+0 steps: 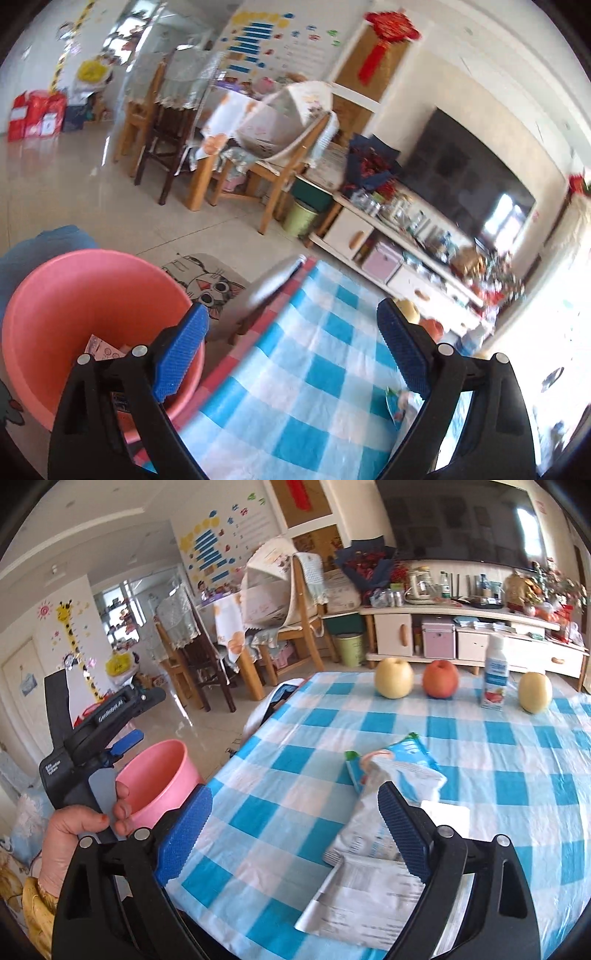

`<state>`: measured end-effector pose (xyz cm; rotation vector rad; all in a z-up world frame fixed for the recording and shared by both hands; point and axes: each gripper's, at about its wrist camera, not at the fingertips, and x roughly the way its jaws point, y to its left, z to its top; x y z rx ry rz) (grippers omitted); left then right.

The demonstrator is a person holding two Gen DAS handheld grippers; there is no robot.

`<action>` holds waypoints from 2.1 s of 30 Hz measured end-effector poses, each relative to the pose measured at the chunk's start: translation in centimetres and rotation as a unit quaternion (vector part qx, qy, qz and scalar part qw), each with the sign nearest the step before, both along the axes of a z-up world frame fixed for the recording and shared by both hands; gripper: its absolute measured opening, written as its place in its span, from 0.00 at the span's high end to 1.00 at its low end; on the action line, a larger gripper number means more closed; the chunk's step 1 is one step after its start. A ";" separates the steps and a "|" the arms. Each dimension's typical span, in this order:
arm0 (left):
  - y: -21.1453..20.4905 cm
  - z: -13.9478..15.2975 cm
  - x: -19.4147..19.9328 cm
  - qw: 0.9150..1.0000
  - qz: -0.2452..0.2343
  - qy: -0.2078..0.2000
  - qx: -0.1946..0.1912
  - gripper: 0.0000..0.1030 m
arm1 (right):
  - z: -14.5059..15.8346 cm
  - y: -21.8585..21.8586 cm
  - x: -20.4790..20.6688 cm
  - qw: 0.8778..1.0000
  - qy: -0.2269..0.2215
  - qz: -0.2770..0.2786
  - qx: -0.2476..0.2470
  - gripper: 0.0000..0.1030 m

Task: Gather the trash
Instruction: 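Return both tools over the table toward the white bags and foil tray, then close the right tool on the foil tray while the left lowers onto the white wipes bag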

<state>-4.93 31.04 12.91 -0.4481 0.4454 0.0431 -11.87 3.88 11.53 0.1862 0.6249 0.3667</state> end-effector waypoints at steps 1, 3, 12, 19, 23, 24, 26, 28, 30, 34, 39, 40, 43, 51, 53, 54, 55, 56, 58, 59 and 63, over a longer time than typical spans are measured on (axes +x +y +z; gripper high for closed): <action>-0.9 0.2 -0.2 1.000 -0.008 0.002 0.012 0.10 | 0.0 -0.7 -0.2 1.000 -0.004 -0.005 0.001 0.11; -2.9 0.4 -0.8 0.999 -0.025 0.005 0.029 0.10 | 0.0 -2.2 -0.5 1.000 -0.007 -0.017 0.001 0.10; -10.3 0.4 -4.2 0.992 -0.081 0.003 0.093 0.10 | 0.5 -8.4 -1.8 0.998 -0.012 -0.058 0.030 0.09; -14.4 0.1 -6.0 0.984 -0.118 0.010 0.131 0.10 | 0.4 -12.5 -2.4 0.995 -0.008 -0.081 0.059 0.09; -16.1 -0.2 -6.5 0.981 -0.140 0.021 0.136 0.10 | 0.4 -14.2 -2.4 0.994 -0.004 -0.091 0.055 0.09; -16.6 -0.3 -6.6 0.979 -0.144 0.024 0.139 0.10 | 0.3 -14.6 -2.4 0.994 -0.004 -0.094 0.053 0.09; -17.4 -0.7 -6.8 0.977 -0.154 0.030 0.145 0.10 | 0.2 -15.2 -2.4 0.994 -0.001 -0.097 0.051 0.09; -18.2 -1.1 -6.9 0.974 -0.162 0.037 0.151 0.10 | -0.1 -15.9 -2.1 0.994 0.006 -0.100 0.050 0.09; -18.9 -1.8 -6.9 0.971 -0.173 0.047 0.156 0.10 | -0.6 -16.6 -1.8 0.993 0.017 -0.104 0.049 0.09; -19.9 -3.2 -6.9 0.966 -0.186 0.068 0.165 0.10 | -2.2 -17.3 -0.6 0.992 0.052 -0.106 0.051 0.09; -21.2 -5.0 -7.9 0.958 -0.208 0.094 0.173 0.10 | -3.5 -15.8 0.9 0.993 0.089 -0.072 0.040 0.09; -21.4 -5.4 -8.3 0.957 -0.209 0.095 0.178 0.10 | -3.9 -15.3 1.2 0.993 0.096 -0.061 0.038 0.09; -22.2 -6.4 -9.3 0.952 -0.224 0.107 0.181 0.10 | -4.9 -14.1 2.4 0.991 0.126 -0.028 0.041 0.09; -23.1 -8.0 -8.9 0.943 -0.245 0.136 0.178 0.10 | -7.8 -12.0 4.6 0.986 0.166 -0.006 0.020 0.22; -23.2 -8.5 -8.7 0.942 -0.244 0.143 0.179 0.10 | -8.2 -11.6 4.8 0.986 0.166 -0.007 0.008 0.22; -23.3 -8.8 -8.5 0.942 -0.246 0.147 0.176 0.10 | -8.4 -11.4 4.8 0.986 0.164 -0.009 -0.001 0.22; -23.3 -9.0 -8.3 0.941 -0.247 0.151 0.172 0.10 | -8.5 -11.2 4.9 0.987 0.160 -0.010 -0.013 0.22; -23.4 -9.1 -8.2 0.941 -0.248 0.155 0.170 0.10 | -8.6 -11.0 4.9 0.987 0.157 -0.010 -0.020 0.22; -23.6 -9.3 -8.0 0.941 -0.248 0.155 0.173 0.10 | -9.0 -10.8 5.1 0.987 0.157 -0.009 -0.028 0.22; -23.5 -9.2 -7.9 0.941 -0.247 0.153 0.172 0.10 | -9.2 -10.7 5.2 0.987 0.159 -0.008 -0.028 0.23; -22.8 -8.9 -7.5 0.947 -0.237 0.146 0.161 0.10 | -10.1 -10.5 5.5 0.987 0.159 -0.004 -0.030 0.28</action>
